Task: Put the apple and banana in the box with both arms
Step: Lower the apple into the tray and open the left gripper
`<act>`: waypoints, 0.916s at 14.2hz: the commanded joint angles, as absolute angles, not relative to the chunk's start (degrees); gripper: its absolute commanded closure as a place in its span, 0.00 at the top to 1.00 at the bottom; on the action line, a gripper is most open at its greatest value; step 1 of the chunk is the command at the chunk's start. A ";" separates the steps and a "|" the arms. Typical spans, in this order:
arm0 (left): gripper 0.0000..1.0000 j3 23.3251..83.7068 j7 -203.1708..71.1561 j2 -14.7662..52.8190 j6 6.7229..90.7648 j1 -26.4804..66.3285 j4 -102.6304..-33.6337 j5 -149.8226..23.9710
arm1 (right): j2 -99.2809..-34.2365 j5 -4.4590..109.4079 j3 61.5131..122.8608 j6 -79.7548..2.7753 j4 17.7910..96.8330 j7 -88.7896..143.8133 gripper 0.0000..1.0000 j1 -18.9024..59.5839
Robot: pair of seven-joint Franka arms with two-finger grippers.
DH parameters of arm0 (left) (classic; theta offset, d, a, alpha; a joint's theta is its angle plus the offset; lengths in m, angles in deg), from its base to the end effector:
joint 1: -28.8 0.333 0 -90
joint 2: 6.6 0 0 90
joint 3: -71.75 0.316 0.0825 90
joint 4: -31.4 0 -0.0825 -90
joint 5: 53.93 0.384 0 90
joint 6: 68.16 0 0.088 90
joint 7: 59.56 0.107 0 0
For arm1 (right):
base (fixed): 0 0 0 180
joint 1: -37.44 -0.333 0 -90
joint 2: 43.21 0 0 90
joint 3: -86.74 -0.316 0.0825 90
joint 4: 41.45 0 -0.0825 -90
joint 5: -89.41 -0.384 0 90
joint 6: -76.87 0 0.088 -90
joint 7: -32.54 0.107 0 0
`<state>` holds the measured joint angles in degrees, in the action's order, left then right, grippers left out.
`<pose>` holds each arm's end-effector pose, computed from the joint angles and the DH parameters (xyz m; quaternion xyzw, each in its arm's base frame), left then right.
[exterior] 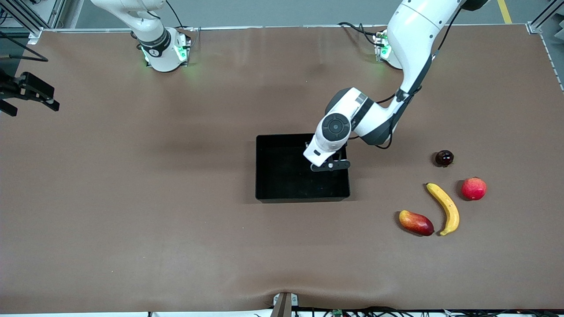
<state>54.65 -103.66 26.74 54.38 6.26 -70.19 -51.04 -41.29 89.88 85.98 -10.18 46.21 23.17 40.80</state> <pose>0.5010 -0.3953 0.2296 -0.9928 -0.0385 0.1126 0.0161 0.5385 -0.0252 0.6574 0.9982 0.0588 0.0109 0.0055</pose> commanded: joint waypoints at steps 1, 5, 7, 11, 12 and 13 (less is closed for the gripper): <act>0.00 55.05 -104.21 28.64 55.68 4.20 -68.97 -50.86 | -41.10 91.61 85.95 -10.76 46.44 23.14 1.00 42.09; 0.13 55.32 -103.86 31.28 57.97 4.19 -68.97 -50.86 | -41.10 91.69 85.86 -10.41 46.44 23.14 1.00 41.57; 0.58 55.76 -103.77 31.37 57.88 4.10 -68.97 -50.68 | -41.10 91.69 85.68 -10.32 46.44 23.14 1.00 41.31; 1.00 55.76 -104.03 29.44 55.96 5.15 -67.48 -44.79 | -41.36 91.69 85.60 -10.23 46.44 23.14 1.00 41.13; 1.00 55.76 -103.94 28.57 52.90 5.68 -65.65 -44.79 | -41.36 91.69 85.60 -10.23 46.36 23.14 1.00 41.04; 1.00 55.76 -103.77 27.52 48.26 6.03 -62.84 -44.71 | -41.45 91.69 85.60 -10.23 46.36 23.05 1.00 40.96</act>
<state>55.68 -103.65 30.06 55.08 5.45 -66.65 -45.94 -41.45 90.48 85.89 -10.27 46.27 23.16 41.07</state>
